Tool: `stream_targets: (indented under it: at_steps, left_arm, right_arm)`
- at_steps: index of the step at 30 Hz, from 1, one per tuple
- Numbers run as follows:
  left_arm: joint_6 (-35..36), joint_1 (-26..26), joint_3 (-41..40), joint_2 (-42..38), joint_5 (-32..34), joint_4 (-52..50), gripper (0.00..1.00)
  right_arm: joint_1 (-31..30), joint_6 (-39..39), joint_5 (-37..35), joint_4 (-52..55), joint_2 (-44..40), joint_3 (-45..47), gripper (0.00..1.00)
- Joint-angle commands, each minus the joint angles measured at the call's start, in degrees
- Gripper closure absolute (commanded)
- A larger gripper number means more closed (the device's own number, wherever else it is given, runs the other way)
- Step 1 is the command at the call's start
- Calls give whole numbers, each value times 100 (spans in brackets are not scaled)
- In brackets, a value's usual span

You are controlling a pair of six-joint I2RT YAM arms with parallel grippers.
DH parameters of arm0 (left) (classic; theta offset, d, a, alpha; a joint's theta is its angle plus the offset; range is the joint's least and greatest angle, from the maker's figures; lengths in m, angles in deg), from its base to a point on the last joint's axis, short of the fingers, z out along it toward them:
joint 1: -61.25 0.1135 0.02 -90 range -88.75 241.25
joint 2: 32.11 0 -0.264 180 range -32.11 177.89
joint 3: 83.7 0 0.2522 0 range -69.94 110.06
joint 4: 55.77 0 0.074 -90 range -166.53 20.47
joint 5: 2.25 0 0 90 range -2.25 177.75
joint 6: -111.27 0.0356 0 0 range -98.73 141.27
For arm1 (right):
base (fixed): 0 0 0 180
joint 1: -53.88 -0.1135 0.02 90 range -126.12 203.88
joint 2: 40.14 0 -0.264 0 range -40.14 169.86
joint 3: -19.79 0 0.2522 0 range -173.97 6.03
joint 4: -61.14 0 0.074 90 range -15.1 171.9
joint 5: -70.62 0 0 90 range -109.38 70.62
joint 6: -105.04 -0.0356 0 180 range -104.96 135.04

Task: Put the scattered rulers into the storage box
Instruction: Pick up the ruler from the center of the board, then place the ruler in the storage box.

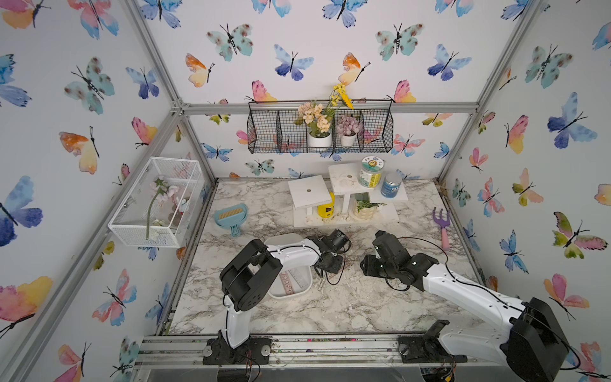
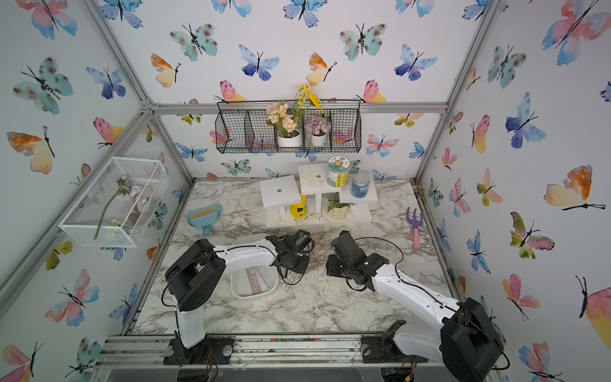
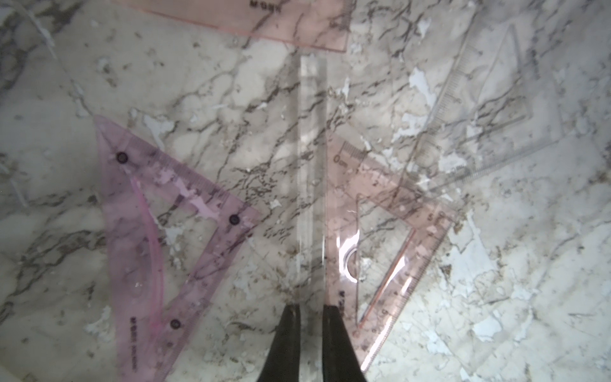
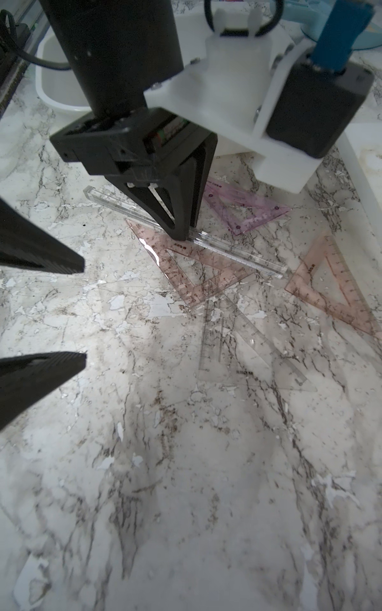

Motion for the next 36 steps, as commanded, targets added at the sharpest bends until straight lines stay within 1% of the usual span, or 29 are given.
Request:
stream_targets:
  at_steps: [1,6,11,15,19,24,28,31,33,36]
  left_arm:
    - [-30,-59,97,-111,-155,-532,95]
    - [-36,-52,190,-405,-211,-639,98]
    - [-51,-26,335,-642,-278,-766,100]
    - [-70,-15,354,-865,-459,-759,100]
    - [-119,92,368,-1125,-676,-754,100]
    - [-183,429,121,-1718,-1320,-506,100]
    - [-280,836,-204,-2283,-1910,-261,100]
    - [-423,1201,-542,-2740,-2518,6,100]
    - [-527,1437,-797,-3006,-3084,212,100]
    - [-656,1737,-1133,-3301,-3595,360,100]
  right_arm:
    - [50,23,69,-133,-126,117,55]
    - [184,62,237,-279,-189,154,55]
    - [469,74,783,-748,-386,385,55]
    - [686,130,1228,-982,-504,483,55]
    - [904,60,1836,-1492,-835,763,54]
    - [1159,-40,2521,-1912,-1042,932,53]
    - [1168,-6,2761,-2010,-1092,837,53]
    - [1168,94,2913,-2072,-1071,721,46]
    - [1168,124,3014,-2147,-1012,652,44]
    - [1168,94,3364,-2450,-851,601,40]
